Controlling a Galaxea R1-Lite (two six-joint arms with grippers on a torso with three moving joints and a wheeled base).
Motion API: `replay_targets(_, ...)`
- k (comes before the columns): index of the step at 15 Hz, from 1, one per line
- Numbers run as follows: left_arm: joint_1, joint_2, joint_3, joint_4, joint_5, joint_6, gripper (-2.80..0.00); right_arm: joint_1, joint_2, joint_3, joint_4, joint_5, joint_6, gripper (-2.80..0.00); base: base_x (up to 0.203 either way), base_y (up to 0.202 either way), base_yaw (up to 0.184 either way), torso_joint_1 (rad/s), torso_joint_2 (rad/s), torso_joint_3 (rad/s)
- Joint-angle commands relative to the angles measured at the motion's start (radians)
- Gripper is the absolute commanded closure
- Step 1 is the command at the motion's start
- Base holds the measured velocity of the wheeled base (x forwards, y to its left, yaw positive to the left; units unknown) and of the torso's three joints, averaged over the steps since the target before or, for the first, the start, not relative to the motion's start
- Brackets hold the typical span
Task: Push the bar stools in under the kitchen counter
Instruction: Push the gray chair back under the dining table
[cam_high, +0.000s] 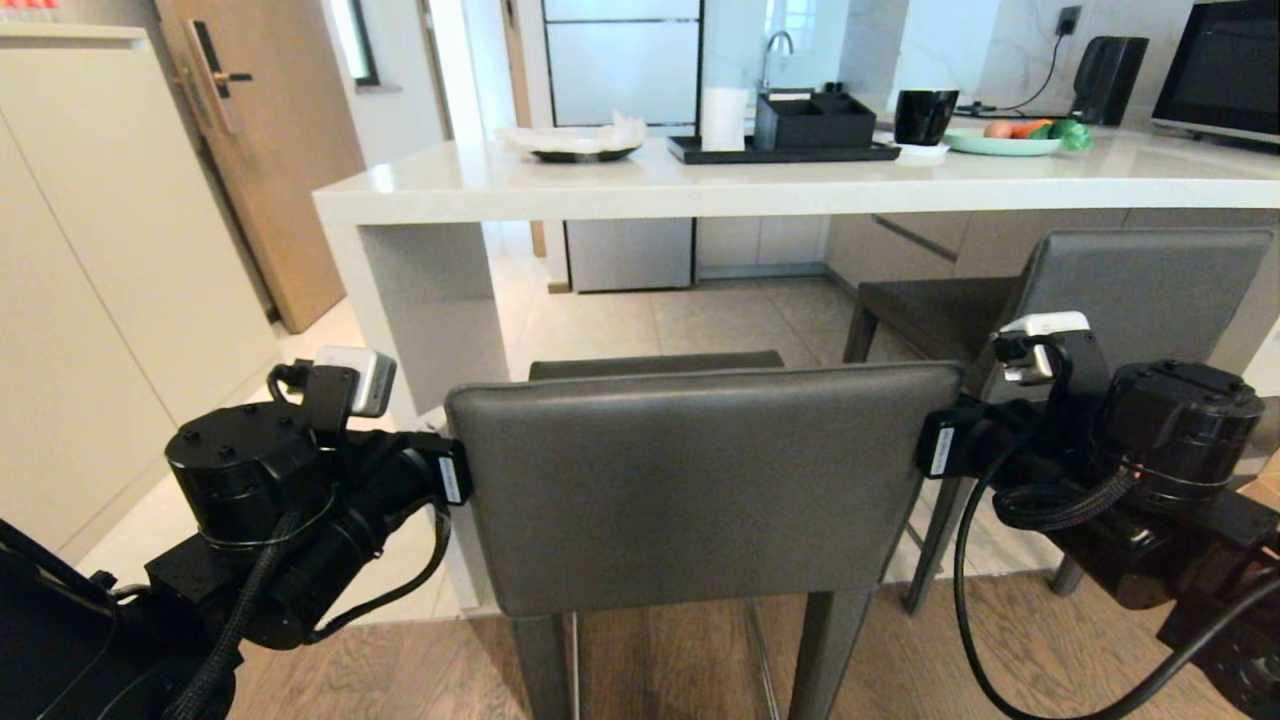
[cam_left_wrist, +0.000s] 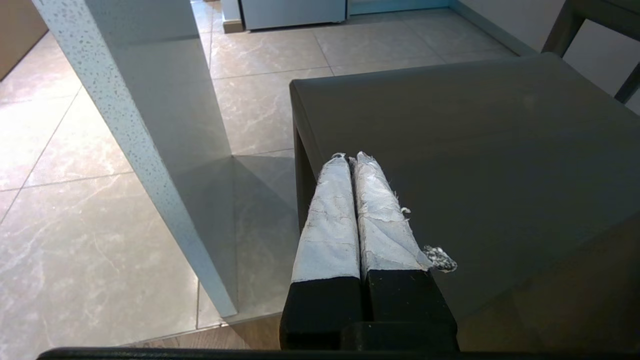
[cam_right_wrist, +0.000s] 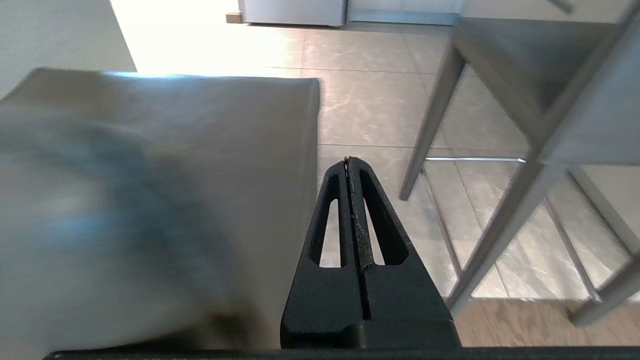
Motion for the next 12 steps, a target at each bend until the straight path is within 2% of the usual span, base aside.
replay_targets(1, -0.001, 0.001, -0.002, -0.01, 0.003, -0.001, 0.0, -0.013, 0.002, 0.002, -0.007, -0.002, -0.003, 0.0, 0.0, 0.0, 0.0, 0.0, 0.0, 0.0)
replay_targets(8, -0.001, -0.004, -0.003, -0.01, 0.003, 0.0, 0.0, 0.048, 0.016, 0.001, -0.007, -0.004, -0.006, 0.0, 0.0, 0.0, 0.0, 0.0, 0.0, 0.0)
replay_targets(12, -0.004, -0.002, -0.005, -0.01, 0.002, 0.01, 0.0, 0.052, 0.016, 0.002, -0.007, -0.004, -0.006, 0.0, 0.0, 0.0, 0.0, 0.0, 0.0, 0.0)
